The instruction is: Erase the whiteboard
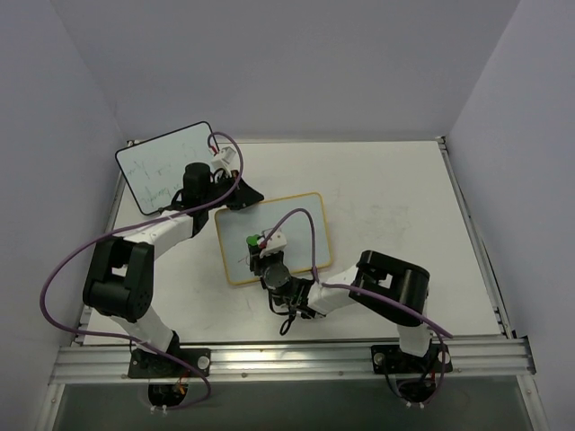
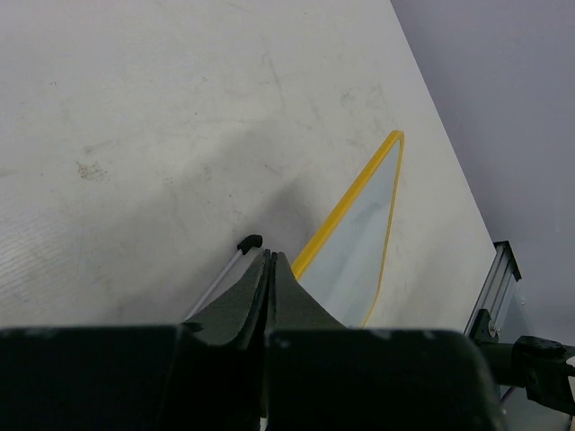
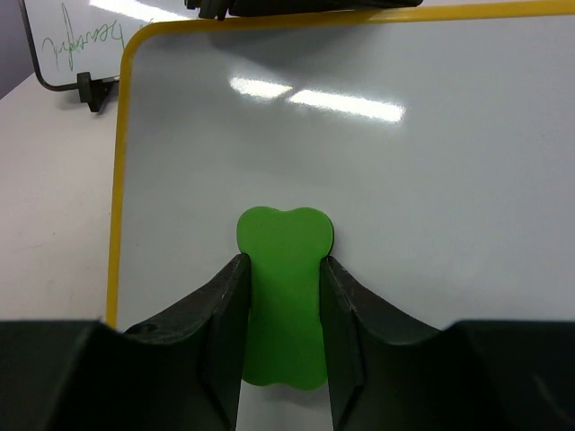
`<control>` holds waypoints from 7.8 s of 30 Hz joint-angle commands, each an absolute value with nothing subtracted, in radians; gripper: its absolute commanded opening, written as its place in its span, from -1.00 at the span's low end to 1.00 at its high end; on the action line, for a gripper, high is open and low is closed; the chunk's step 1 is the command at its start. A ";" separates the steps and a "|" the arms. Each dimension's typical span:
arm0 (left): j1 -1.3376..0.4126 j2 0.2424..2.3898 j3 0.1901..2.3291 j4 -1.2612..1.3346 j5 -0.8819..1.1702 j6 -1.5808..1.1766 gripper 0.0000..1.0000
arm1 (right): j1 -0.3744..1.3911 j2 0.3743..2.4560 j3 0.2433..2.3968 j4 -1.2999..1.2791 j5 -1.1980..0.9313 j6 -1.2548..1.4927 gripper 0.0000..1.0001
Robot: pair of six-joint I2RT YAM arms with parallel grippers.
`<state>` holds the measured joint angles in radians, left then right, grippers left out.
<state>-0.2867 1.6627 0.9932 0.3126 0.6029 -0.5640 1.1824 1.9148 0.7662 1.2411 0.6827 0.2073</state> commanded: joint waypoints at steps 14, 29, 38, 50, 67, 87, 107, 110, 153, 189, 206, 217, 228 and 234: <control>-0.290 1.632 0.989 0.334 0.606 -0.543 -0.95 | 1.037 1.758 0.525 1.141 0.781 0.259 -1.00; -0.290 1.629 0.989 0.328 0.607 -0.538 -0.95 | 1.083 1.881 0.655 1.147 0.692 0.206 -1.00; -0.290 1.631 0.991 0.330 0.614 -0.538 -0.95 | 1.193 2.009 0.793 1.129 0.644 0.176 -1.00; -0.291 1.631 0.989 0.333 0.617 -0.540 -0.95 | 1.258 2.089 0.890 1.092 0.634 0.138 -1.00; -0.291 1.637 0.996 0.330 0.615 -0.538 -0.95 | 1.163 1.942 0.695 1.144 0.741 0.181 -1.00; -0.299 1.655 1.005 0.321 0.615 -0.531 -0.95 | 1.160 1.979 0.735 1.147 0.700 0.164 -1.00; -0.311 1.657 1.011 0.313 0.614 -0.528 -0.95 | 1.252 2.108 0.969 1.065 0.581 0.117 -1.00; -0.313 1.655 1.011 0.311 0.614 -0.526 -0.95 | 1.252 2.118 0.985 1.060 0.575 0.114 -1.00; -0.313 1.664 1.026 0.299 0.611 -0.515 -0.95 | 1.150 1.948 0.828 1.034 0.635 0.178 -1.00; -0.316 1.669 1.025 0.298 0.606 -0.514 -0.95 | 0.924 1.531 0.400 0.922 0.893 0.463 -1.00; -0.316 1.664 1.019 0.304 0.604 -0.515 -0.95 | 1.109 1.805 0.569 1.051 0.785 0.448 -1.00; -0.314 1.654 1.019 0.295 0.597 -0.509 -0.95 | 1.154 1.859 0.591 1.051 0.814 0.491 -1.00; -0.316 1.660 1.023 0.290 0.598 -0.508 -0.95 | 0.982 1.637 0.427 0.996 0.813 0.588 -1.00; -0.316 1.664 1.025 0.291 0.600 -0.509 -0.95 | 0.907 1.568 0.405 0.951 0.812 0.583 -1.00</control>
<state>-0.3069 1.6638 1.0012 0.3248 0.5804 -0.5346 0.9623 1.5871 0.4332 1.0878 0.7628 0.5762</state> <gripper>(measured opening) 0.031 0.297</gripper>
